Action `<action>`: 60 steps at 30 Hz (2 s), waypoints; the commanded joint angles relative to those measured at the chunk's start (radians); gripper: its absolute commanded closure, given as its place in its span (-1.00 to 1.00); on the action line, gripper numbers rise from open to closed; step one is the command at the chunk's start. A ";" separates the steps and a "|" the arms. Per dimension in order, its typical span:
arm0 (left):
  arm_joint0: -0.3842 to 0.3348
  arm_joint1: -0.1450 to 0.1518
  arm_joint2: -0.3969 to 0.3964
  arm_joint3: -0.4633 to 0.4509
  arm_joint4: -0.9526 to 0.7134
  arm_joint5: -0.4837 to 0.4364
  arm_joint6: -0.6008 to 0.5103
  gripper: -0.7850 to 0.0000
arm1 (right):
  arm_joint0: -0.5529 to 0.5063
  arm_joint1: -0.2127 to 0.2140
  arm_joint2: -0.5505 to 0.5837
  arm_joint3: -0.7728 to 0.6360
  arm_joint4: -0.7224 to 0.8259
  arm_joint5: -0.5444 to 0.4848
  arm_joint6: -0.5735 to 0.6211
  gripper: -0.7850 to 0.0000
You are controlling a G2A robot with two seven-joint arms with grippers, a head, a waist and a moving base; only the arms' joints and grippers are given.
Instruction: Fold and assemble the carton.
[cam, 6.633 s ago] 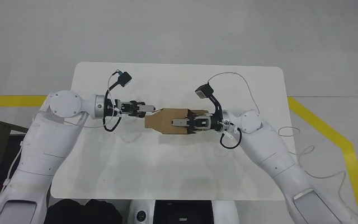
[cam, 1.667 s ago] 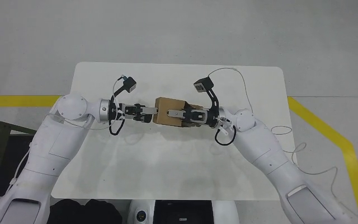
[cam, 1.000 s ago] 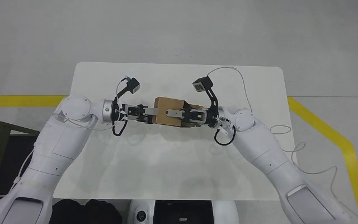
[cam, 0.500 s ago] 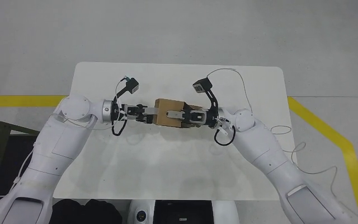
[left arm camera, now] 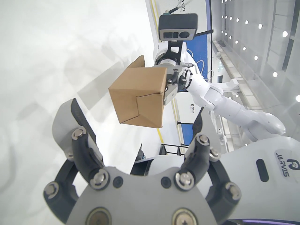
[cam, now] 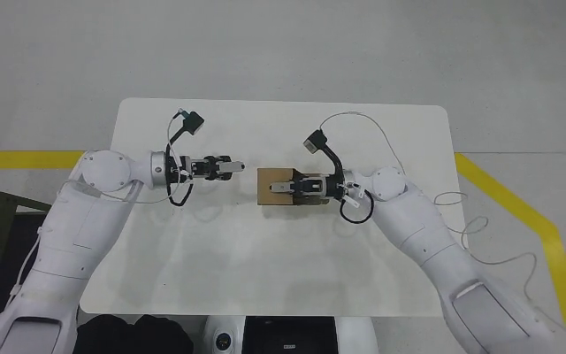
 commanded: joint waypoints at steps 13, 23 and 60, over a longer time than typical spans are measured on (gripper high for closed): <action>0.038 0.004 -0.019 -0.001 0.205 -0.226 0.167 -1.00 | 0.072 -0.080 -0.078 0.202 -0.017 0.022 -0.028 0.67; 0.052 0.007 -0.025 -0.039 0.258 -0.226 0.192 -1.00 | 0.094 -0.109 -0.082 0.278 -0.032 -0.011 -0.014 0.09; 0.091 0.008 -0.038 -0.099 0.379 -0.302 0.315 -1.00 | -0.061 0.089 0.239 -0.194 -0.326 0.130 0.057 1.00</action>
